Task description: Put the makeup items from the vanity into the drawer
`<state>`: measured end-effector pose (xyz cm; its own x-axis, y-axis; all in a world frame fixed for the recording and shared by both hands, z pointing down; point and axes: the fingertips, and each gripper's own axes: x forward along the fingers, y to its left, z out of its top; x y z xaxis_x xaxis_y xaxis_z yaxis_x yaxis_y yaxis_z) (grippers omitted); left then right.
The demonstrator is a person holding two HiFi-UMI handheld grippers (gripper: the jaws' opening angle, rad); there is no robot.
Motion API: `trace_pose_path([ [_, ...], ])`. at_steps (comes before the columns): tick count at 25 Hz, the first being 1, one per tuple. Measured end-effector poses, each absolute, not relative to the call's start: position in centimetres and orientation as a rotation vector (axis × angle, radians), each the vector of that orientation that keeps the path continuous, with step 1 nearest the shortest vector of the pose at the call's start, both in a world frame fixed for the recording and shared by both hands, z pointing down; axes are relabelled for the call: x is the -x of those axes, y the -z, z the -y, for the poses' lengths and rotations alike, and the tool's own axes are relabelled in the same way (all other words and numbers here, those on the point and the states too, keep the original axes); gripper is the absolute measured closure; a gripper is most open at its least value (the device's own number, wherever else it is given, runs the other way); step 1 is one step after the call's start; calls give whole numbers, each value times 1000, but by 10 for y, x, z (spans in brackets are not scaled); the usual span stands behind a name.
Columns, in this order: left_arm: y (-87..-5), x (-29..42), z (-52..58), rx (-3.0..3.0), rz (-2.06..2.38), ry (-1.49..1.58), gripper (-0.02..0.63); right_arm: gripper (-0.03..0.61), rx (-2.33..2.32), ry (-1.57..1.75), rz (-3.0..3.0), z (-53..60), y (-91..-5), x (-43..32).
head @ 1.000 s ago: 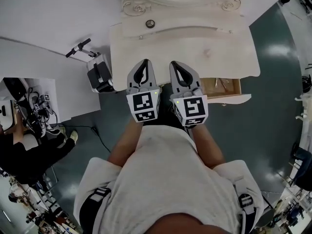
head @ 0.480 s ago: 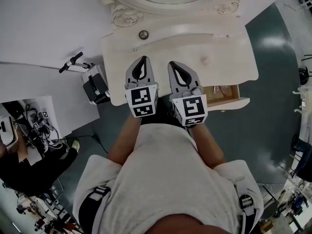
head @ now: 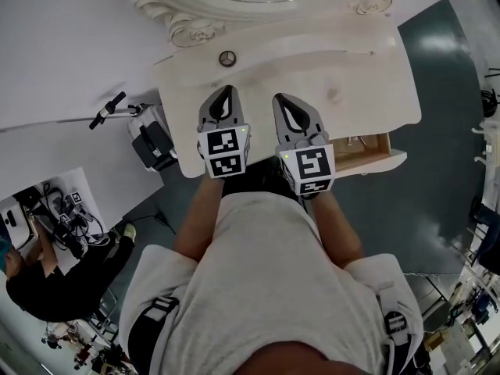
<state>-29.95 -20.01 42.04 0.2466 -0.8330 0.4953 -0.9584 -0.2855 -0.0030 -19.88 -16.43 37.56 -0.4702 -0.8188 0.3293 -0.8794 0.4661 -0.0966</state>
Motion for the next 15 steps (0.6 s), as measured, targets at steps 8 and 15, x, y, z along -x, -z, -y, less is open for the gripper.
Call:
trace_pose_path([
  [8, -465, 307, 239, -2190, 1565, -745, 606, 563, -1500, -390, 2389, 187, -393, 190],
  [15, -495, 313, 267, -2176, 1530, -826, 604, 565, -1538, -415, 2298, 195, -406, 177],
])
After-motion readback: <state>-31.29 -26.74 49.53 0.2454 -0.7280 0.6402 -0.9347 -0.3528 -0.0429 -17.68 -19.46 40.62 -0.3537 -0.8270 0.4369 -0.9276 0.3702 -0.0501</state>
